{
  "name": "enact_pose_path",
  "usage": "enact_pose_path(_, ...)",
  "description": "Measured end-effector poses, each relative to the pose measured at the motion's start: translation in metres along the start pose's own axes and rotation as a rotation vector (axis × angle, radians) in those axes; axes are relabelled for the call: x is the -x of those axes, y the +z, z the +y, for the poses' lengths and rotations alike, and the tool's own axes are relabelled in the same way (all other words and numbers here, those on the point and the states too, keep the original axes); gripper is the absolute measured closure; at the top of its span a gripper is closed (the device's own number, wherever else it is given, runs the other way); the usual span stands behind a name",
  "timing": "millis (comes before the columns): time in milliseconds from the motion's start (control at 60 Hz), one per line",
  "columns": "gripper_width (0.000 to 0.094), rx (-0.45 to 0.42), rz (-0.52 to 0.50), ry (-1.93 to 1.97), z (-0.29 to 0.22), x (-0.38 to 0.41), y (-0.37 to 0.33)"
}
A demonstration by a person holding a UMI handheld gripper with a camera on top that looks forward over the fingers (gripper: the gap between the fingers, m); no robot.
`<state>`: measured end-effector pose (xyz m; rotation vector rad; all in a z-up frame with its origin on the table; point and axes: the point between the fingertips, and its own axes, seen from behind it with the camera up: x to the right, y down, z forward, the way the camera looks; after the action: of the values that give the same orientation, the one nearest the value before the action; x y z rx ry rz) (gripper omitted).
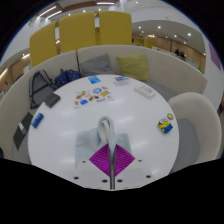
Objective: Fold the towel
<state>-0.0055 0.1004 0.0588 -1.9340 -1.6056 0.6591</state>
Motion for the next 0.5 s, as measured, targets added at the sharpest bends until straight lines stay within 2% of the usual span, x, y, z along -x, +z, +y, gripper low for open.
enact_pose_path(67, 0.0891, 0.031, 0.019, -0.015, 0.017, -0.023, 0.025)
enact_pose_path(117, 0.083, 0.057, 0.025, -0.009, 0.028, -0.035, 0.041)
enact_pose_path(167, 0.0726, 0.072, 0.042, -0.007, 0.036, -0.046, 0.047)
enact_pose_path(217, 0.0568, 0.064, 0.047, -0.003, 0.035, -0.053, 0.048)
enact_pose_path(333, 0.0039, 0.04, 0.058, 0.011, 0.021, -0.066, 0.019)
enact_pose_path(367, 0.0092, 0.035, 0.051, 0.018, 0.016, -0.067, 0.003)
enact_pose_path(500, 0.0068, 0.008, 0.015, 0.016, 0.004, -0.062, -0.085)
